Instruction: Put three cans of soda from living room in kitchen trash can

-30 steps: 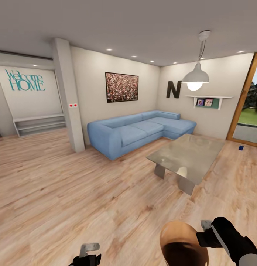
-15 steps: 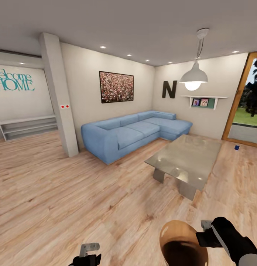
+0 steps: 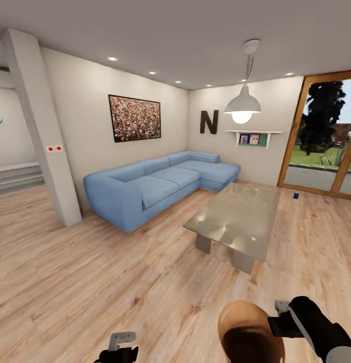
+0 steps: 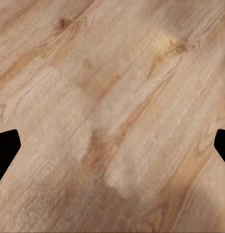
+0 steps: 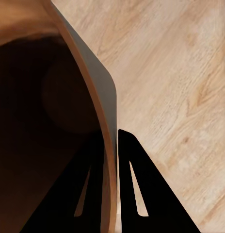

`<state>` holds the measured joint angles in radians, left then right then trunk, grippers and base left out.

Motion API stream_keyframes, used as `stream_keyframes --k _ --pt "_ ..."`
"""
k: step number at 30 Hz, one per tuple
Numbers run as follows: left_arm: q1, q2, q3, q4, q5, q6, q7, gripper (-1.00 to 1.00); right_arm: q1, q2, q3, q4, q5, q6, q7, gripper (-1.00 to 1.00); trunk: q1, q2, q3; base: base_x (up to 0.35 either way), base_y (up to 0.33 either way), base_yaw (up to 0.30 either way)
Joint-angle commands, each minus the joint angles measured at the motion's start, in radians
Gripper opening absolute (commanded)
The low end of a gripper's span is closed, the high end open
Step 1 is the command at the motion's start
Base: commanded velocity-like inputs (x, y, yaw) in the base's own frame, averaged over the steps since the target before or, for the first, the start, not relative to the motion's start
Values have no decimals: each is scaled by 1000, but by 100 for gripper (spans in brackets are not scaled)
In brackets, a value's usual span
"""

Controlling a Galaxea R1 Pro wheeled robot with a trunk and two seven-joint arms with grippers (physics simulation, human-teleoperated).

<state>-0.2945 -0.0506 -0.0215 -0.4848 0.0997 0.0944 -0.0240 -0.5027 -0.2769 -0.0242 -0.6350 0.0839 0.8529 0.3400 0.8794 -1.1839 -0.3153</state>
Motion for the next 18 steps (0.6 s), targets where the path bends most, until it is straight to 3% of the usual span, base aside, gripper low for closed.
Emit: stream_keyframes --k 1,18 --pt "0 0 0 0 0 0 0 100 0 0 -1 0 -15 2 7 -100 0 0 0 334 151 -285" --pt "0 0 0 0 0 -1 0 100 0 -1 -2 0 -19 2 7 -100 0 0 0 333 154 -286"
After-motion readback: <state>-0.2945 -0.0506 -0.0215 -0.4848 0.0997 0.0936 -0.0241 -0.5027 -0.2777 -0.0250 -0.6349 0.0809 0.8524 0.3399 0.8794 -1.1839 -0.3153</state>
